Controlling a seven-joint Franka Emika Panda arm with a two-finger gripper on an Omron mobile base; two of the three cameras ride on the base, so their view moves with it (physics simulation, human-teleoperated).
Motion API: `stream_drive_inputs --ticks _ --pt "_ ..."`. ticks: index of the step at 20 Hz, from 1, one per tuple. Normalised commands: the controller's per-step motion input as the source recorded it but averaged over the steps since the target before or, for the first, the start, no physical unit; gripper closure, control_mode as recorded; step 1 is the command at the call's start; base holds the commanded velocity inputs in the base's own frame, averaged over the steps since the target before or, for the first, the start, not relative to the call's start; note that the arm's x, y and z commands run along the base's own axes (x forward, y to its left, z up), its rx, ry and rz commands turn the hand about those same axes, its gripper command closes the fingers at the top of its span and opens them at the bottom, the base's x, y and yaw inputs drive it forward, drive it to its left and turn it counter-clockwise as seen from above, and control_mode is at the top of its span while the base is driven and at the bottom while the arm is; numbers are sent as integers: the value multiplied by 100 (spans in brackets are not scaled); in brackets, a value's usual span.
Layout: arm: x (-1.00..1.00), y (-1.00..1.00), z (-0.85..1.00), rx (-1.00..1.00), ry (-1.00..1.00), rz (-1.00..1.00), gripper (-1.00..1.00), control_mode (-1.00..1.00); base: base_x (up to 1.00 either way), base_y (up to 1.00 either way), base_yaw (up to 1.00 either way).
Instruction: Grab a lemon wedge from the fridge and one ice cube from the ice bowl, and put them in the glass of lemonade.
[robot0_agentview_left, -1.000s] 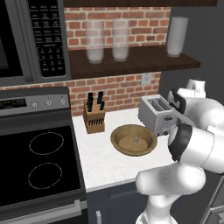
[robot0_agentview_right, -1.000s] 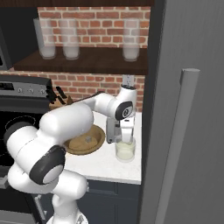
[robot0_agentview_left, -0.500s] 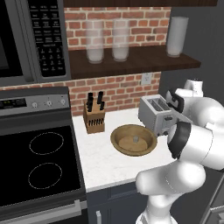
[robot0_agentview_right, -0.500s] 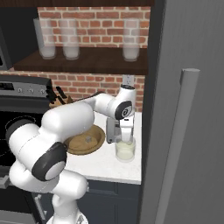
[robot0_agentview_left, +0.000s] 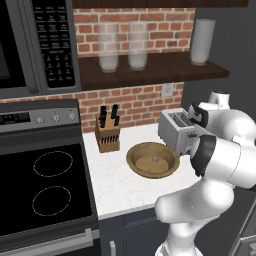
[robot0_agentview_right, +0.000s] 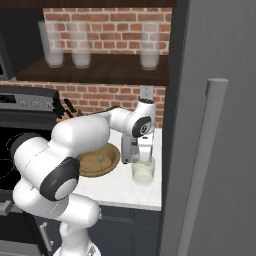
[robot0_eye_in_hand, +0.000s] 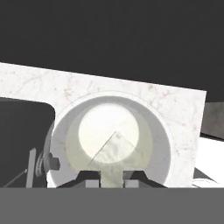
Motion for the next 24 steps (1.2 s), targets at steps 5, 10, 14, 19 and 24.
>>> stream_drive_inputs --ticks 5,10,14,19,24 --pt "0 0 0 0 0 0 -100 -100 0 0 0" --pt "0 0 0 0 0 0 -100 -100 0 0 0" --pt "0 0 0 0 0 0 -100 -100 0 0 0" --pt "0 0 30 0 0 0 -100 -100 0 0 0" --pt "-25 21 66 -1 0 0 -100 -100 0 0 0"
